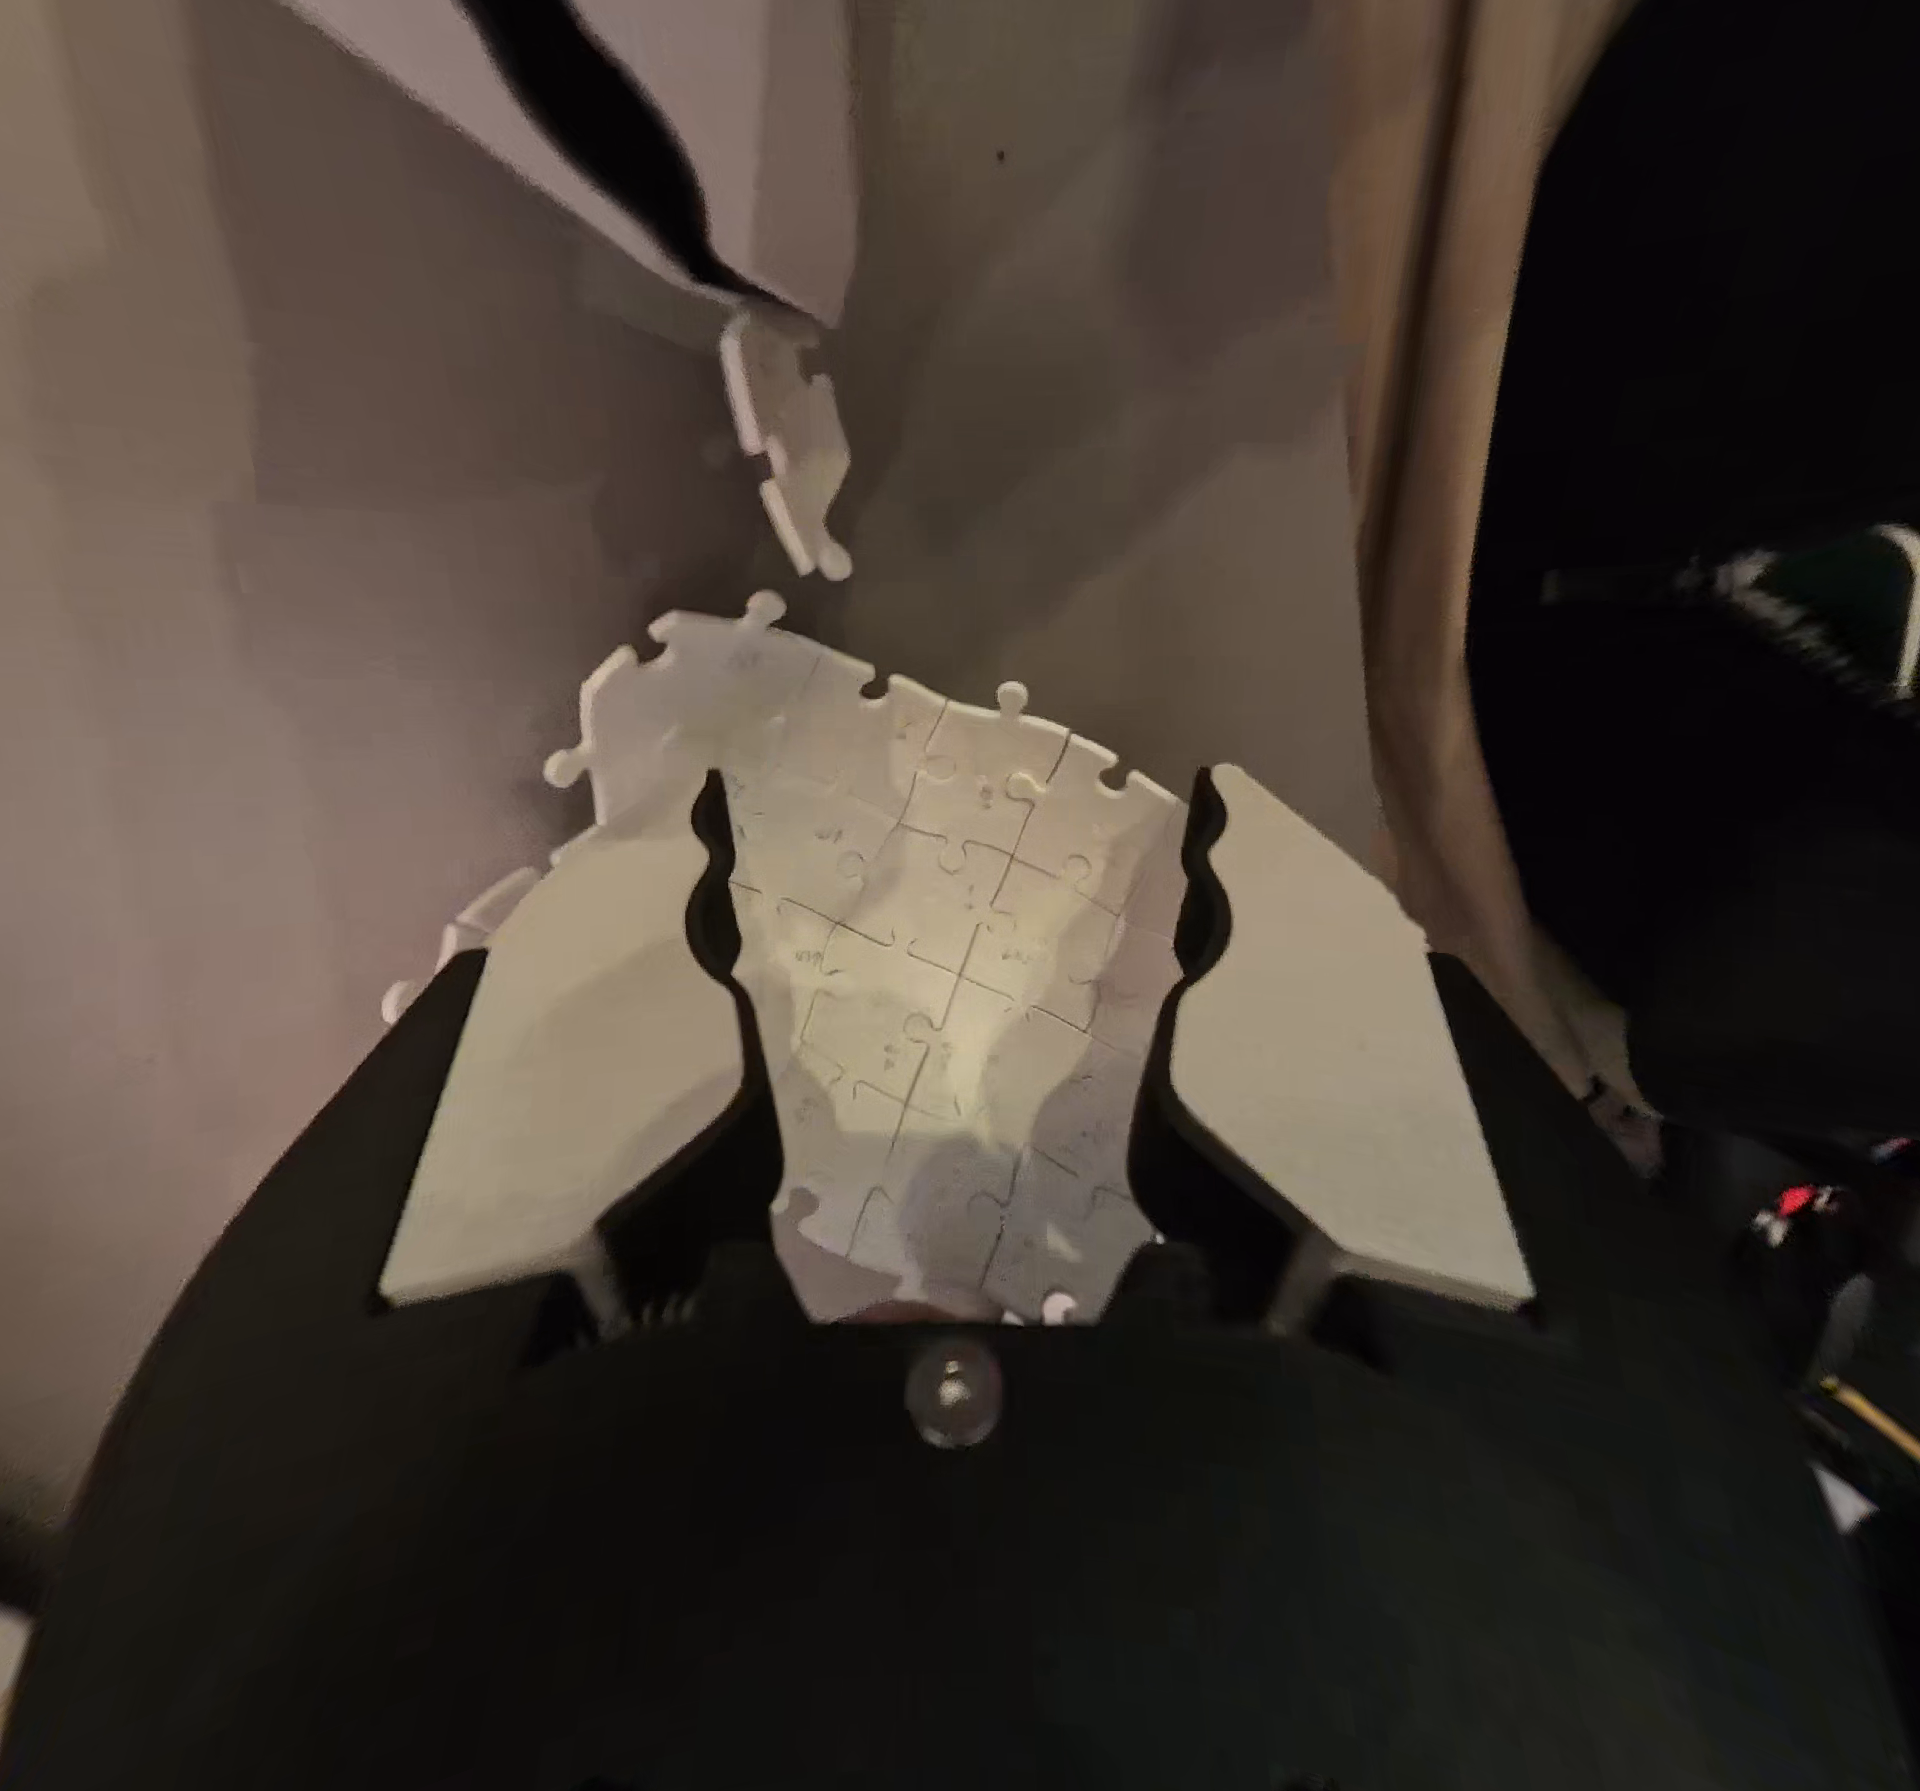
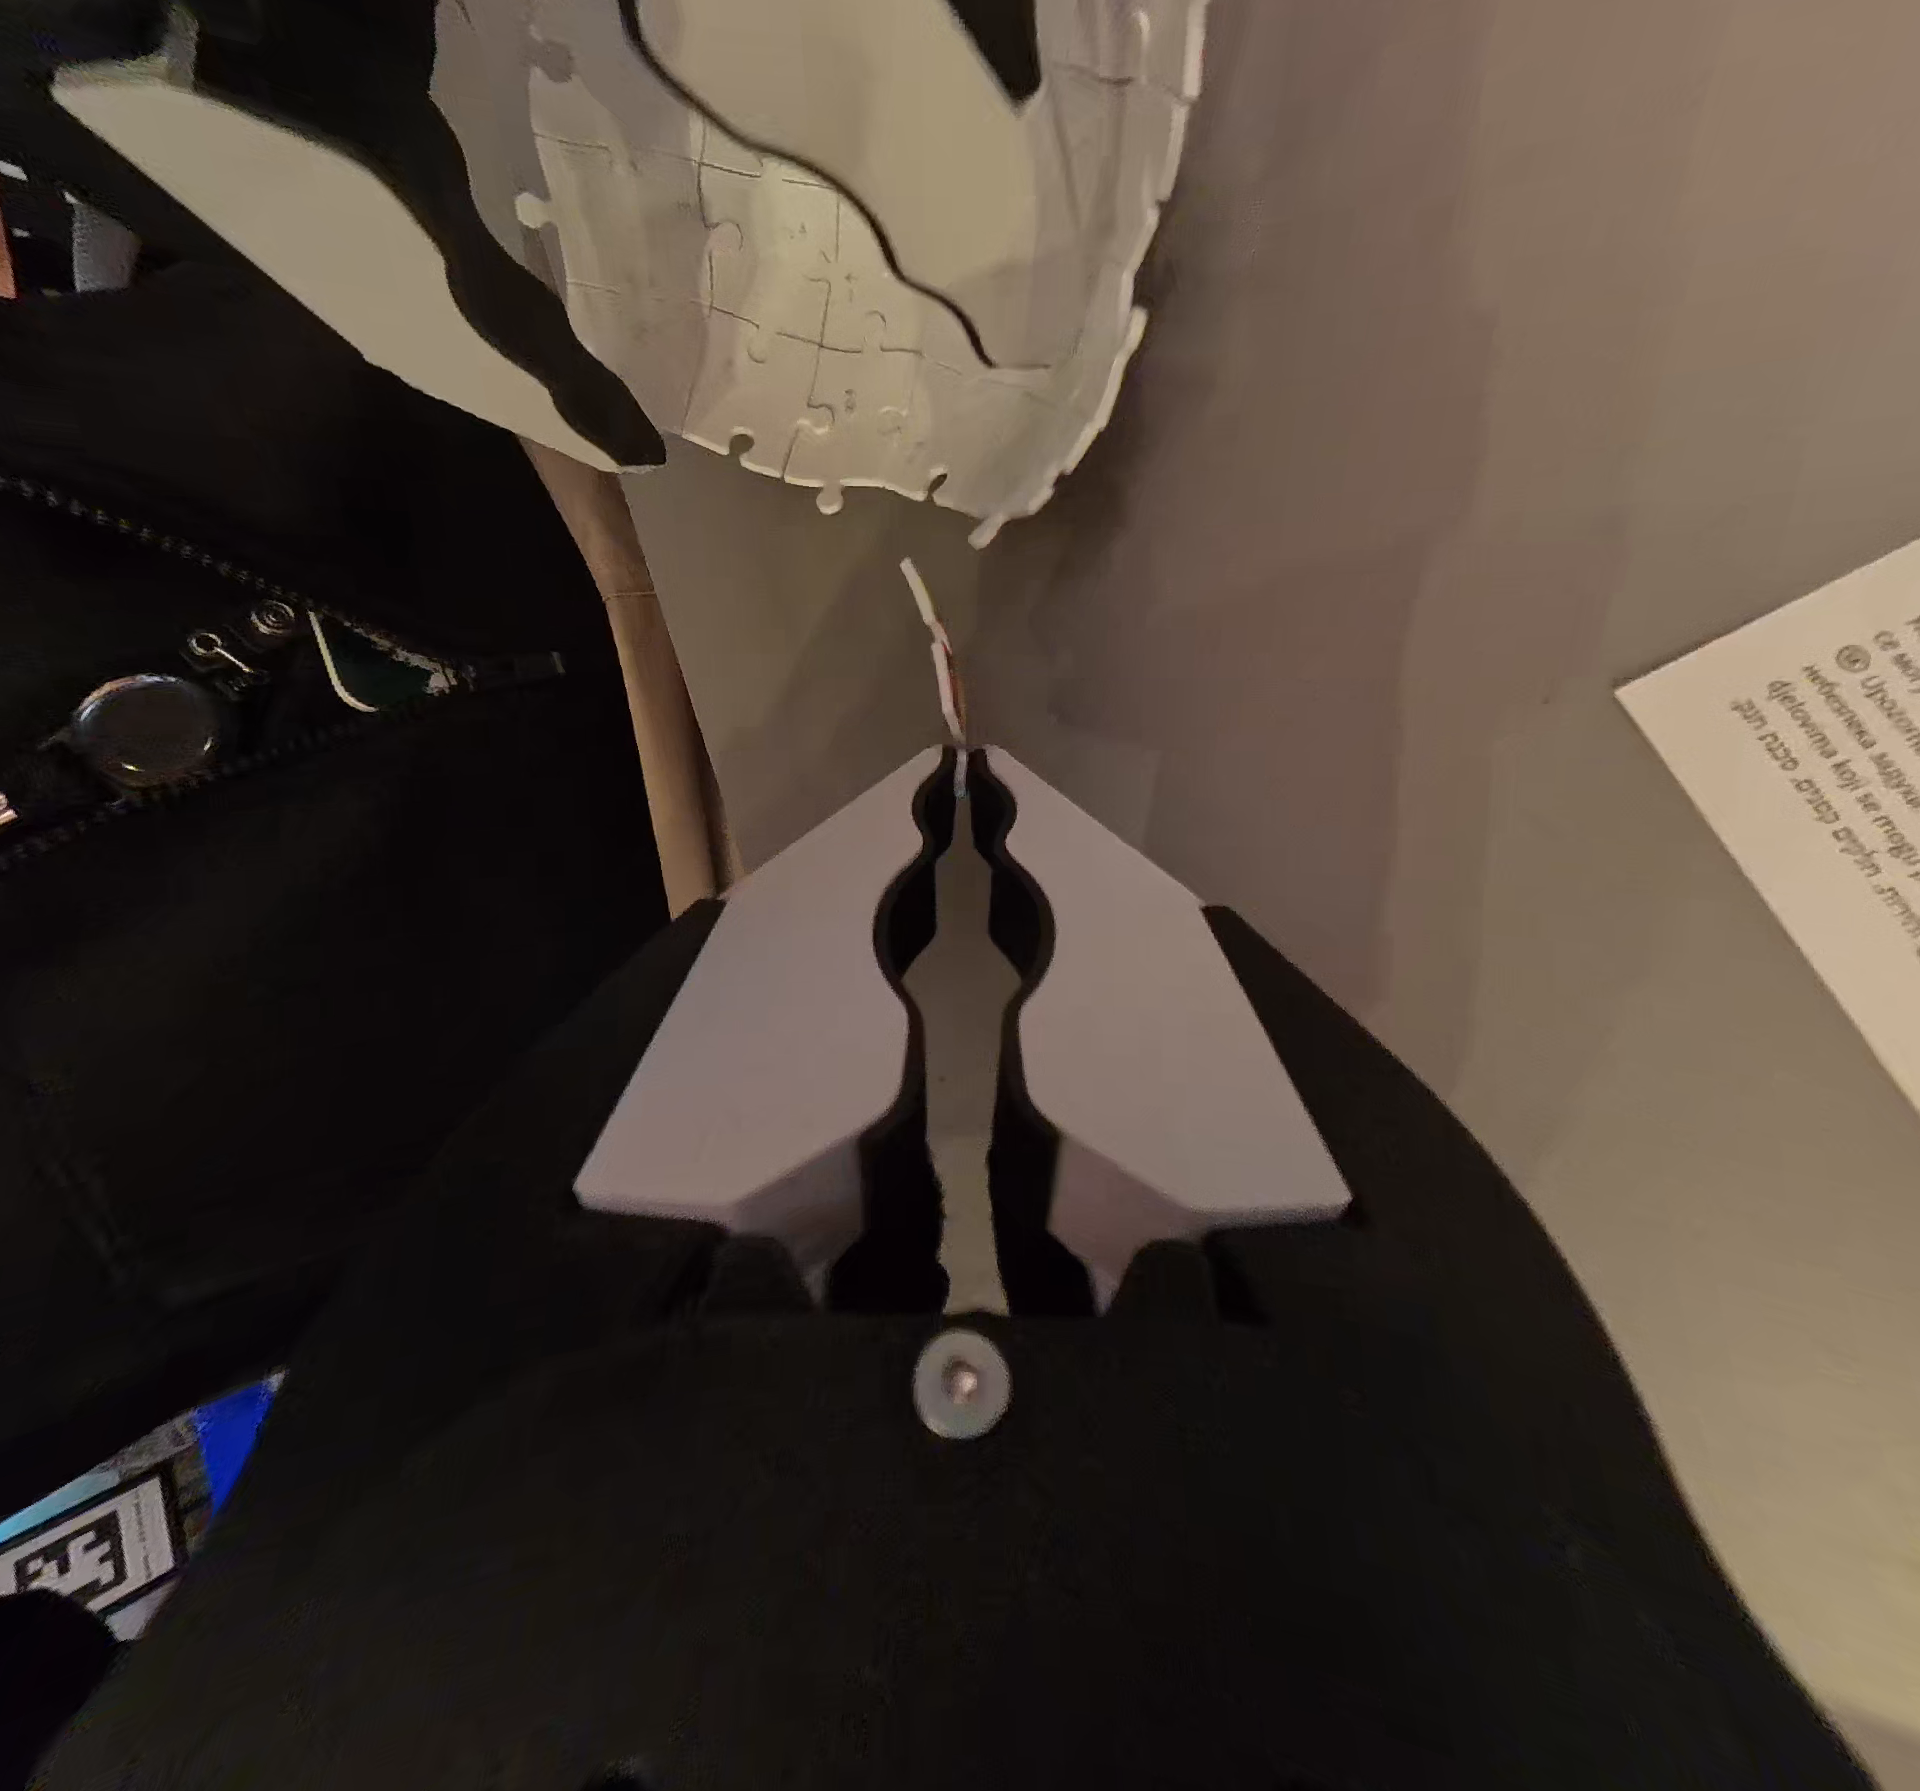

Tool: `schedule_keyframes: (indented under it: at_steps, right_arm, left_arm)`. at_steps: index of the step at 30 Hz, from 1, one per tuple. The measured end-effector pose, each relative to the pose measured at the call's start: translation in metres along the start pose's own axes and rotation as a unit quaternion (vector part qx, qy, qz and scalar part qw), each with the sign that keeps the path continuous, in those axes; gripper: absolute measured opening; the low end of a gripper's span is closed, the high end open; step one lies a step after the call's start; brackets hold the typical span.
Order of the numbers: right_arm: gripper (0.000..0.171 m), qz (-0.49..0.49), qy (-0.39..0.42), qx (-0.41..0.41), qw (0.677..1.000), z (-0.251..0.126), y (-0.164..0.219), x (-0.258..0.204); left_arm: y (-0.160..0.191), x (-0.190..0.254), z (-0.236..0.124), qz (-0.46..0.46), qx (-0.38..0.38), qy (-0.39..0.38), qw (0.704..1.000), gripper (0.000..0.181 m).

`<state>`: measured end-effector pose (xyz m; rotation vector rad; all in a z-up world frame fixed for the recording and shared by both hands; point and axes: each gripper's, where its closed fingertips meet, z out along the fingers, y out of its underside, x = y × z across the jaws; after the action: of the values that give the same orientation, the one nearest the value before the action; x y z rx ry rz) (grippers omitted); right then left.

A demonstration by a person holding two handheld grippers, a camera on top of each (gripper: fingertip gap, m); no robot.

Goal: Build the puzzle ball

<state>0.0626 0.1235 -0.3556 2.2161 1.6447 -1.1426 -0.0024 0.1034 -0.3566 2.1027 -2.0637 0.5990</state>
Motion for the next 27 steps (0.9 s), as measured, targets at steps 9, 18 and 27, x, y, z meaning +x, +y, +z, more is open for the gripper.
schedule_keyframes:
  at_steps: [9, 18, 27]
  right_arm:
    - [0.001, 0.023, -0.045, -0.083, 0.995, 0.011, 0.004, -0.003]
    - [0.001, 0.041, -0.054, -0.112, 0.991, 0.023, 0.005, -0.002]
    - [0.009, 0.06, -0.07, -0.109, 0.99, 0.02, 0.003, -0.002]
  left_arm:
    - [0.002, -0.001, 0.0, 0.044, -0.062, -0.03, 0.997, 0.091]
    - [-0.002, 0.002, 0.003, 0.069, -0.082, -0.022, 0.994, 0.091]
    - [0.0, 0.004, 0.003, 0.09, -0.118, -0.013, 0.989, 0.09]
